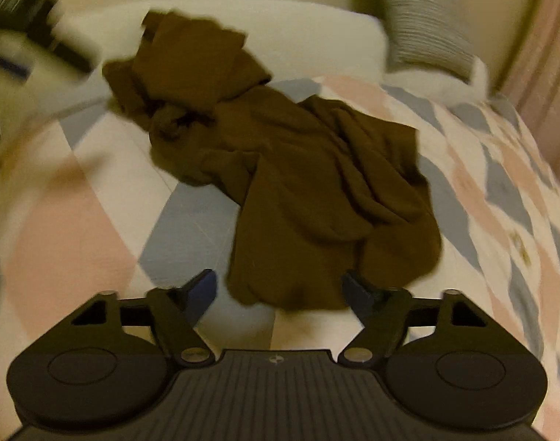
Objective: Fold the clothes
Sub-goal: 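Grasp the brown shirt with the right gripper while the left gripper grasps it too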
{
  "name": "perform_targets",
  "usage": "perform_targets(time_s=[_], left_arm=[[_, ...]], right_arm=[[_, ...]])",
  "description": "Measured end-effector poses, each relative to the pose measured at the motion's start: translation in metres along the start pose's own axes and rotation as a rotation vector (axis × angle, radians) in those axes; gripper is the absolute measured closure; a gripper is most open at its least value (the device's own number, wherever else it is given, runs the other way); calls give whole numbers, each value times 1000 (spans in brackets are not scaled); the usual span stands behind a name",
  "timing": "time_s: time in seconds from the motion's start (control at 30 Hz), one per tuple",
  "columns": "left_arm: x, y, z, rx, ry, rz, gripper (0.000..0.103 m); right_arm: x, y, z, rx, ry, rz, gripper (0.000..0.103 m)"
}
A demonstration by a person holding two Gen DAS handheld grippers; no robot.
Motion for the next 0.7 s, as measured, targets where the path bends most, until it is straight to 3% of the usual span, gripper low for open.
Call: perform_targets(time_s=[0.2,0.27,0.33,0.4,0.43,0.47,0.5,0.57,0.7], left_arm=[[52,-37,-2,-41,37,-33,1],[68,-43,3,-75,25,-15,1],[80,-46,8,-116,35,-9,4],[92,-46,12,-145,46,11,20],[97,-46,14,-153,53,22,49],[99,-45,16,-154,53,23,84],[96,-44,18,-157,61,12,95],[80,-43,21,-227,158,-11,97],[22,-25,27,-185,189,-50,97]], right_arm=[[39,4,6,-87,30,30,35],[48,8,7,-123,48,46,47],[50,9,5,-148,56,37,53],[50,9,4,-175,63,27,69],[47,9,4,-185,60,24,83],[44,9,4,-195,56,21,95],[38,7,2,-195,51,19,95],[22,6,-4,-186,37,14,96],[-27,25,-27,-162,26,27,96]])
Point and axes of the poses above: each gripper's, at about its wrist camera, not at the fingertips, and x roughly the way its jaws point, z to its left, y to its underside, the point moved 10 cm from there along x, roughly the way its jaws point, and after that the axes turned 9 degrees about x, right-handed, at the moved point
